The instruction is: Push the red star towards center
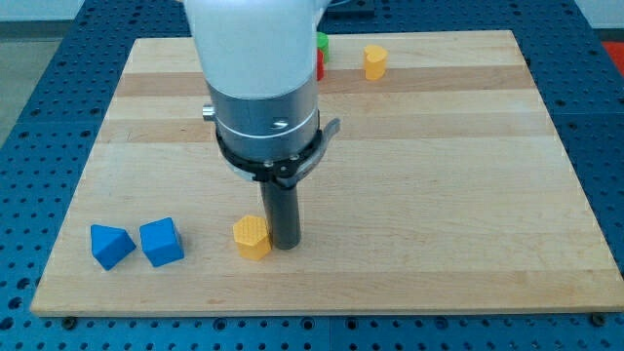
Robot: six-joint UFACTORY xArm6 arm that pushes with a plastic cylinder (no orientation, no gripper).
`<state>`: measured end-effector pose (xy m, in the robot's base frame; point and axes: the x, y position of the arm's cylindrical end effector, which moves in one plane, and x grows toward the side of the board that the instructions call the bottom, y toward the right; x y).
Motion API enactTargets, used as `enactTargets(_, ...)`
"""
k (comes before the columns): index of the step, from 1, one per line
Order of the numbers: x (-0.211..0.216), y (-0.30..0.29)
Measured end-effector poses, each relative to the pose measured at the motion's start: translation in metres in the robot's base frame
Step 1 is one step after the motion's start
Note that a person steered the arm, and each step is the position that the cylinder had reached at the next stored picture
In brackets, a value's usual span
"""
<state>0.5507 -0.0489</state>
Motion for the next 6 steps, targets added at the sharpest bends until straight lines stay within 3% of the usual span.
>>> enactTargets(6,0.0,-0.034)
